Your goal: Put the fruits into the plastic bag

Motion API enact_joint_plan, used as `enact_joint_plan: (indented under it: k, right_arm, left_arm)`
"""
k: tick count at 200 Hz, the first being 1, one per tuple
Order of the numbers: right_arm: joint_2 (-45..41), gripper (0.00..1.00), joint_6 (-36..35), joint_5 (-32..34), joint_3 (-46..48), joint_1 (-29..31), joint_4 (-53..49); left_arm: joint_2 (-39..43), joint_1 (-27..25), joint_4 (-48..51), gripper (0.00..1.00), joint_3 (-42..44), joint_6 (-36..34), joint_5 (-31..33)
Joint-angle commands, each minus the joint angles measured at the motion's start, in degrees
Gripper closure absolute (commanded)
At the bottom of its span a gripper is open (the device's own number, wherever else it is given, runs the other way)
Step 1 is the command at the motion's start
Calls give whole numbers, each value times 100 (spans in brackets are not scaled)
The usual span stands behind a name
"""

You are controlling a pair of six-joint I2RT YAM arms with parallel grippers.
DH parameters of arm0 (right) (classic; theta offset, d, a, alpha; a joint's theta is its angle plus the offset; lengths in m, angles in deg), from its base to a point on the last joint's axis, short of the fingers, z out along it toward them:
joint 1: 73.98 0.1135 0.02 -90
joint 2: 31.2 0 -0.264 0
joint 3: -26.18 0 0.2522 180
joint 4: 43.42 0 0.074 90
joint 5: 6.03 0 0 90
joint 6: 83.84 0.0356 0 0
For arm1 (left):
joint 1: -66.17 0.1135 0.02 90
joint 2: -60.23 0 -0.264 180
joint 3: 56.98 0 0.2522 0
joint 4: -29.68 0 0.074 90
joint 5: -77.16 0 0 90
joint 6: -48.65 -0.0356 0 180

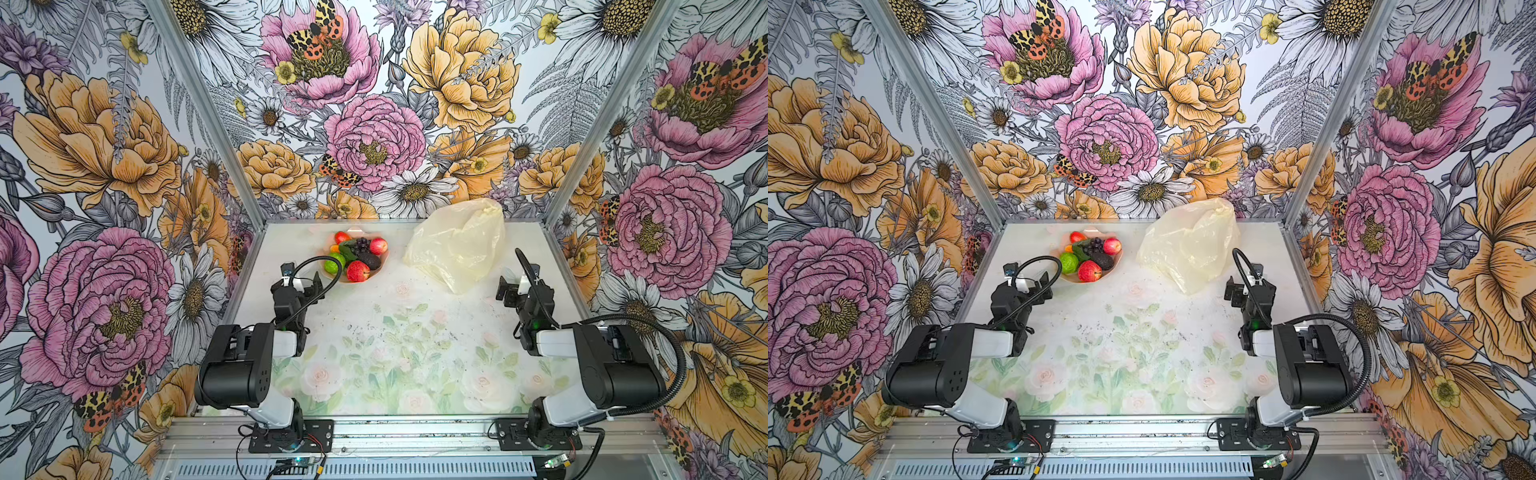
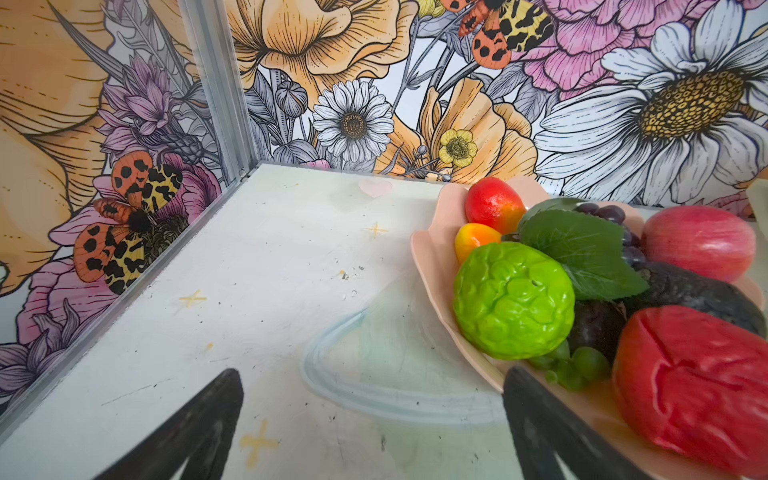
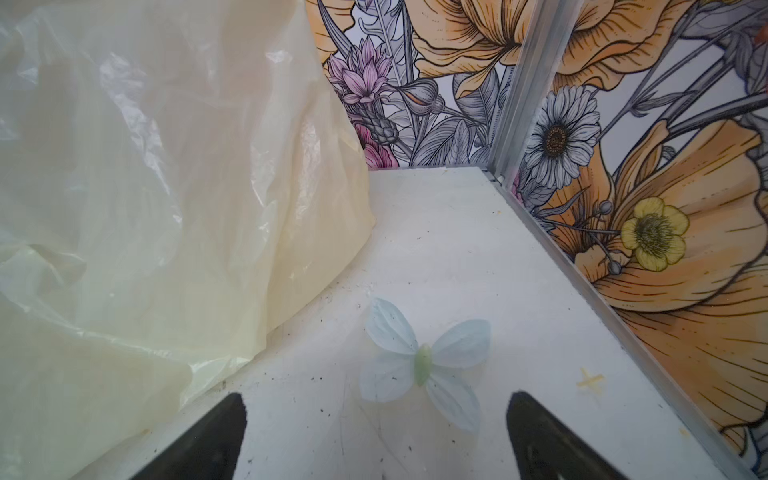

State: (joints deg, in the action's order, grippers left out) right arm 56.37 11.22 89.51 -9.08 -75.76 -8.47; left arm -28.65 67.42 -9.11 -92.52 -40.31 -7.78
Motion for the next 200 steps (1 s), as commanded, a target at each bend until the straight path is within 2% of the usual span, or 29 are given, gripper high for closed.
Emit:
enact_joint_plan:
  k: [1,170,180,200]
  right_arm:
    - [47,0,12,61,-105,46,72]
    - [11,1,32,-14,-94,16,49]
    - [-71,0,40,-12,-193,7,-195]
    - [-362,0,118,171,-585,-2,-1157]
  left_arm:
    - [11,-29,-116,1,16,-74,4]
    - [44,-61,-105,1,22,-71,136]
    - [261,-121,220,1,-35,-11,536]
    - [821,-126,1591,1,-512,109,986]
